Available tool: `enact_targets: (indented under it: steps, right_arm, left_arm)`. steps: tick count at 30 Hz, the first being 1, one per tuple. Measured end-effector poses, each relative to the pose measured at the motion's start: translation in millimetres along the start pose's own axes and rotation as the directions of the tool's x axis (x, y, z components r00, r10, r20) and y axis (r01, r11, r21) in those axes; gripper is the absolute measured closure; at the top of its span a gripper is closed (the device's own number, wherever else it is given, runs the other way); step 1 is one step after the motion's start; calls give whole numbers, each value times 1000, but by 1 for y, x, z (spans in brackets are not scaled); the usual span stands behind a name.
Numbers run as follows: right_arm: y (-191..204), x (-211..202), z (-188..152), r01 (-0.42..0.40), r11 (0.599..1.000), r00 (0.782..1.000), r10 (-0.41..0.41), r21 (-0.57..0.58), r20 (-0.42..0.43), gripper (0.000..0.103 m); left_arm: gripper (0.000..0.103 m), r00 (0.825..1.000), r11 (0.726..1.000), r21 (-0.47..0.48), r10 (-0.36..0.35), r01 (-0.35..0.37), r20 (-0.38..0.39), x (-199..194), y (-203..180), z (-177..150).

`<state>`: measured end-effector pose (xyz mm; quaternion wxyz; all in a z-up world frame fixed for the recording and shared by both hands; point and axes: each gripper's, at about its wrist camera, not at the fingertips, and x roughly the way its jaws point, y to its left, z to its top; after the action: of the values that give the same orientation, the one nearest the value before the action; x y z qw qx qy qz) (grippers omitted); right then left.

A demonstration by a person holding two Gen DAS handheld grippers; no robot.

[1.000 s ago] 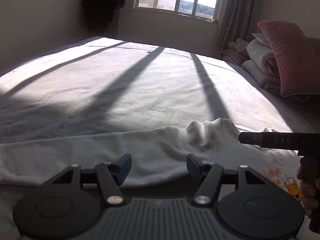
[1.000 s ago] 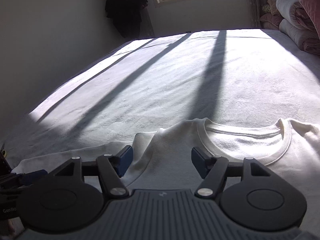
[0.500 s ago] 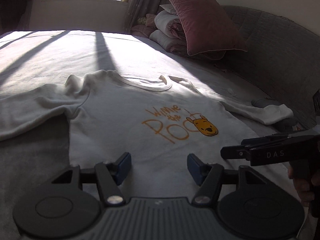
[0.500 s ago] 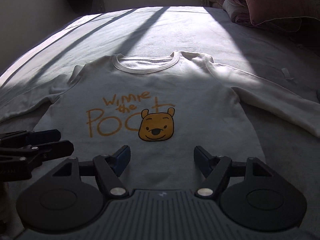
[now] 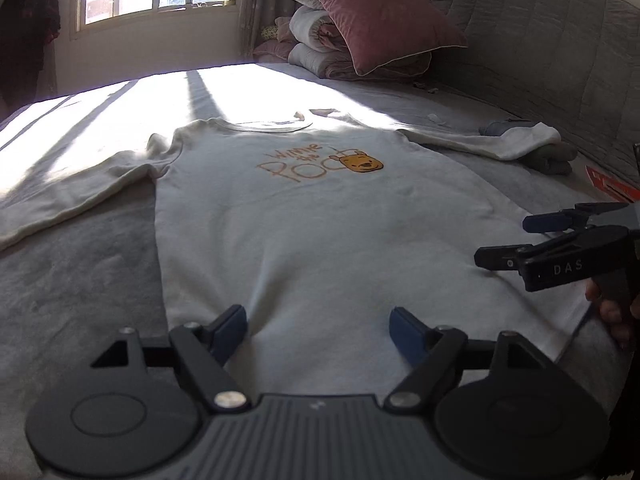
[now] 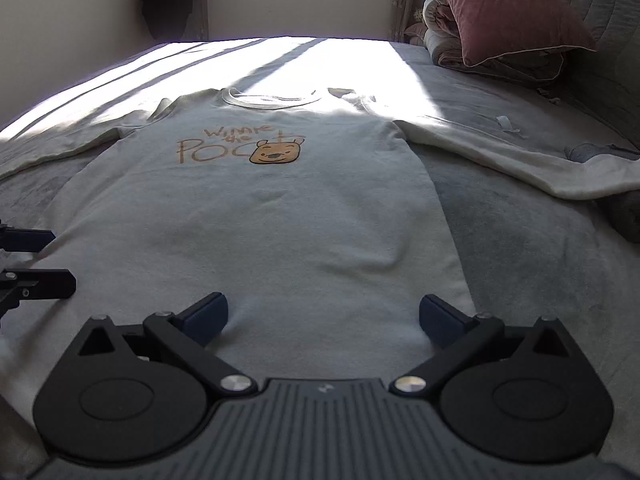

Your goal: Fold clothes

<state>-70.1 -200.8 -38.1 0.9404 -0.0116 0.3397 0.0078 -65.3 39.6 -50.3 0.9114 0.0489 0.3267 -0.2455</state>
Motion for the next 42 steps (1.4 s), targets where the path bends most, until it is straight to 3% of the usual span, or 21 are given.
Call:
enact_targets:
  steps: [11,22,36,42]
  right_arm:
    - [-5,-33,-35,-39,996,997,44,-84,62,0]
    - [-16,-49,-41,-99,979,995,97,-179,-20,0]
    - [-18,-55,-43,-98,975,995,95,-197,-26,0]
    - [-20,-56,-43,-102,974,995,98,-201,-29,0]
  left_arm:
    - [22,998,998,-14,64,-64,-14,-41,-23,-34]
    - [22,983,985,-70,149,-157,-107,-47,-37,-32]
    - [22,977,980,-76,173,-183,-121,-50,-43,-33]
    - [18,973,983,-14,180,-184,-142,-51,-52,-35]
